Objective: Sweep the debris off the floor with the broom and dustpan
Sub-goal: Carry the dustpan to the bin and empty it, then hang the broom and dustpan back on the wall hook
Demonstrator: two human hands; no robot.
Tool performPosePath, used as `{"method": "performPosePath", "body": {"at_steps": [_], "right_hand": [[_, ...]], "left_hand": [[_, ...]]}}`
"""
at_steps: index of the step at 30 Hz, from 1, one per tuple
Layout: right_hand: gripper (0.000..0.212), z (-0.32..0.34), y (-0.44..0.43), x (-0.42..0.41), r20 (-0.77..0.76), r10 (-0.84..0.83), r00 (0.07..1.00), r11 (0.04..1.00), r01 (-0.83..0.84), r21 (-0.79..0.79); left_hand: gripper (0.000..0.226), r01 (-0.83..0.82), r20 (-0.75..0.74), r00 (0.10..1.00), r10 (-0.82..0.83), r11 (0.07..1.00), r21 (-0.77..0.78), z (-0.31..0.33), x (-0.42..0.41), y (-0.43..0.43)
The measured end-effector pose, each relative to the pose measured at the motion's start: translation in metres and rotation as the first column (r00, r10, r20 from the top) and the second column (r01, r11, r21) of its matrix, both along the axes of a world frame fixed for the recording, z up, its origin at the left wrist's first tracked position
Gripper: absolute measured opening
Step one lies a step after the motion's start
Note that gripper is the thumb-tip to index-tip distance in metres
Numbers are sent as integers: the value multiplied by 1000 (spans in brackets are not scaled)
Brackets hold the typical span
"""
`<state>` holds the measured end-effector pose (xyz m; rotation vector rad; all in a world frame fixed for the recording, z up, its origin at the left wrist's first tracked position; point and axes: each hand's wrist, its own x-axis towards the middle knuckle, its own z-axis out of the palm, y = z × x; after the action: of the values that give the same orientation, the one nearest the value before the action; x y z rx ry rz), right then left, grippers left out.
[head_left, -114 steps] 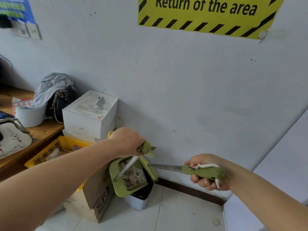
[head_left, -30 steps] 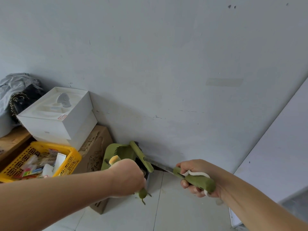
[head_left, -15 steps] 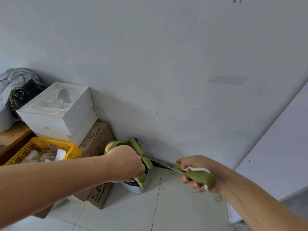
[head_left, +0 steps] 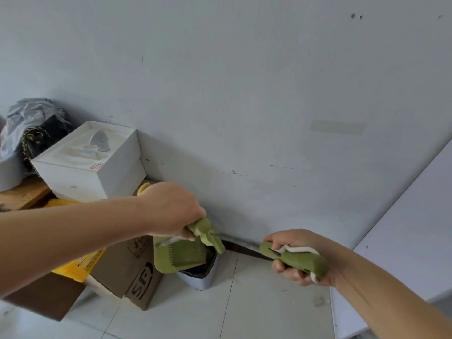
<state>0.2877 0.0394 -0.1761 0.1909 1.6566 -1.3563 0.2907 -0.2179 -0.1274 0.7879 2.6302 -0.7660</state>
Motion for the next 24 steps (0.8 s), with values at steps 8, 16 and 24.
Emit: {"method": "performPosePath", "body": {"at_steps": [8,16,24], "right_hand": [[41,79,-13,-5,-96,183,978,973,-194,-123],[69,167,-51,1,-409,199,890,953,-274,-132],[86,198,-71,15,-687,338,644,900,-435,35]], "left_hand": [[37,-186,-116,968,224,944,271,58,12,-18],[36,-265,-83,931,357,813,519,77,37,-34],[40,-243,-23,942,334,731,638,68,41,-20]]}}
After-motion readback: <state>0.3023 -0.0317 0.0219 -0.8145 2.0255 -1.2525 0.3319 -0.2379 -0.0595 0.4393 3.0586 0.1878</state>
